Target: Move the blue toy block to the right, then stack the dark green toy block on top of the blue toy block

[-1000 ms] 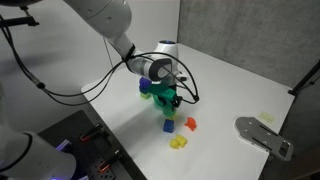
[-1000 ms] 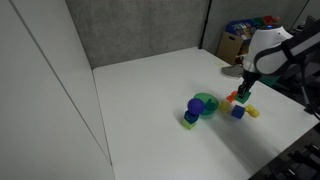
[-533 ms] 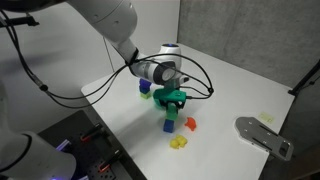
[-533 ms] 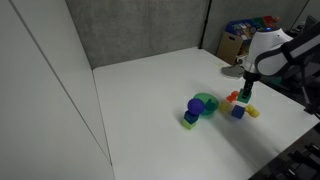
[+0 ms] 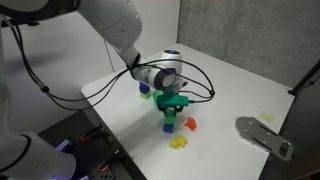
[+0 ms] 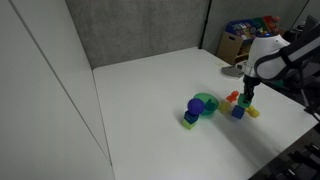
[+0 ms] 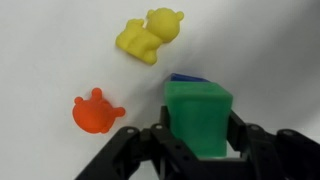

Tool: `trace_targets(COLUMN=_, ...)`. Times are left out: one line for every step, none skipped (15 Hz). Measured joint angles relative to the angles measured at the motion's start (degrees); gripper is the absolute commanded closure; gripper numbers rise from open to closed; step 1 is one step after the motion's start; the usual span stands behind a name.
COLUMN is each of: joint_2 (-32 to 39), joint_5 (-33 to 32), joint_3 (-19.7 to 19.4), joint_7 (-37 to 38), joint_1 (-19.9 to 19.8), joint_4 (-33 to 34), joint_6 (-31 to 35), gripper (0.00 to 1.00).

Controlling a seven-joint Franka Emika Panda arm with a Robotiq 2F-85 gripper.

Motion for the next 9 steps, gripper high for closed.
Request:
trace_targets(joint_2=0.3, joint_5=0.0, joint_3=0.1, joint_7=0.0, joint_1=0.0, joint_4=0.0, joint_6=0.1, gripper=0.72)
trace_targets(joint_2=0.6, joint_5=0.1, joint_3=0.2, joint_7=0.1, joint_1=0.0, joint_4=0.0, joint_6=0.2, gripper=0.72)
trace_targets(joint_2=0.8, joint_5=0.1, joint_3=0.3, joint_7=0.1, joint_1=0.0, joint_4=0.0, joint_6=0.5, gripper=0.72)
trace_targets(joint_2=1.1, joint_5=0.3, joint_3=0.3, joint_7=0.2, joint_1=0.0, joint_4=0.0, joint_6=0.7, gripper=0.72)
trace_targets(joint_2=1.2, joint_5=0.6, joint_3=0.4, joint_7=0.2, joint_1=0.0, joint_4=0.0, joint_6=0.9, gripper=0.72)
trace_targets(joint_2=1.3, joint_5=1.1, joint_3=0.5, joint_7=0.3, joint_1=0.0, joint_4=0.0, joint_6=1.3, gripper=0.72)
trace_targets(joint_2=1.4, joint_5=1.5, joint_3=0.5, joint_7=0.5, joint_1=0.0, joint_4=0.0, joint_6=1.8, gripper=0.72)
trace_targets(joint_2=1.4, joint_5=2.0, joint_3=0.6, joint_7=0.7, joint_1=0.0, joint_4=0.0, joint_6=2.4, gripper=0.72)
trace_targets(joint_2=1.5, joint_5=2.7, joint_3=0.6, joint_7=0.9, joint_1=-0.1, joint_4=0.0, joint_6=3.0, gripper=0.72)
